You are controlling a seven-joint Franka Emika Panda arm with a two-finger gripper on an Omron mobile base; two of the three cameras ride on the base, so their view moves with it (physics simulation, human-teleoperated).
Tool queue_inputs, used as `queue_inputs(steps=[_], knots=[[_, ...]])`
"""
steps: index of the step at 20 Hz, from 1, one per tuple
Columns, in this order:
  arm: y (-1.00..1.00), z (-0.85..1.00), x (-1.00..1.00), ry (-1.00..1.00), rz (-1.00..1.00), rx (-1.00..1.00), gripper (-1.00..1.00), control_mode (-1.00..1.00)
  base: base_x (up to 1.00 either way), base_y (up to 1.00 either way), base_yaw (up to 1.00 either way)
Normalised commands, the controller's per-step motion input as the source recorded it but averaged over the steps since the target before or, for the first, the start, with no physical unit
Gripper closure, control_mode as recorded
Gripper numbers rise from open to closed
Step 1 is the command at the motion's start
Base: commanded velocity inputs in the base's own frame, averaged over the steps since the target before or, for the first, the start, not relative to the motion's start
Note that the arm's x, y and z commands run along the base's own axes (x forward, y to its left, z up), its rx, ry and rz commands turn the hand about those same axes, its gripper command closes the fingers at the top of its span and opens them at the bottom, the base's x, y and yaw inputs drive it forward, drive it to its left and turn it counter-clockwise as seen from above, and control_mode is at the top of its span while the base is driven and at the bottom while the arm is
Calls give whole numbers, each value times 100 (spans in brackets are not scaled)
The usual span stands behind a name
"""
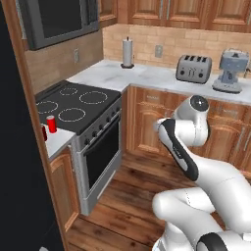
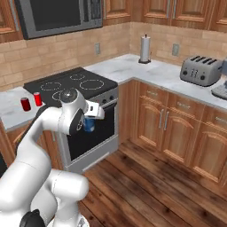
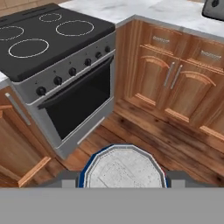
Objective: Four empty soda cans are scattered around the kitchen. Gather all the cans and cluster them next to the stove for recycling.
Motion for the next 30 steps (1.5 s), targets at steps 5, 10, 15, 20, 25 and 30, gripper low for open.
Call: queue_inputs(steps=[5,10,15,20,25,30], knots=[[0,0,0,0,0,0,100,100,33,2,37],[0,0,0,0,0,0,100,100,44,0,35],[0,0,0,0,0,0,100,100,50,-1,33],[0,0,0,0,0,0,100,100,52,-2,32],[0,0,0,0,0,0,100,100,26,-10,33],[0,0,0,0,0,0,100,100,15,-21,33]])
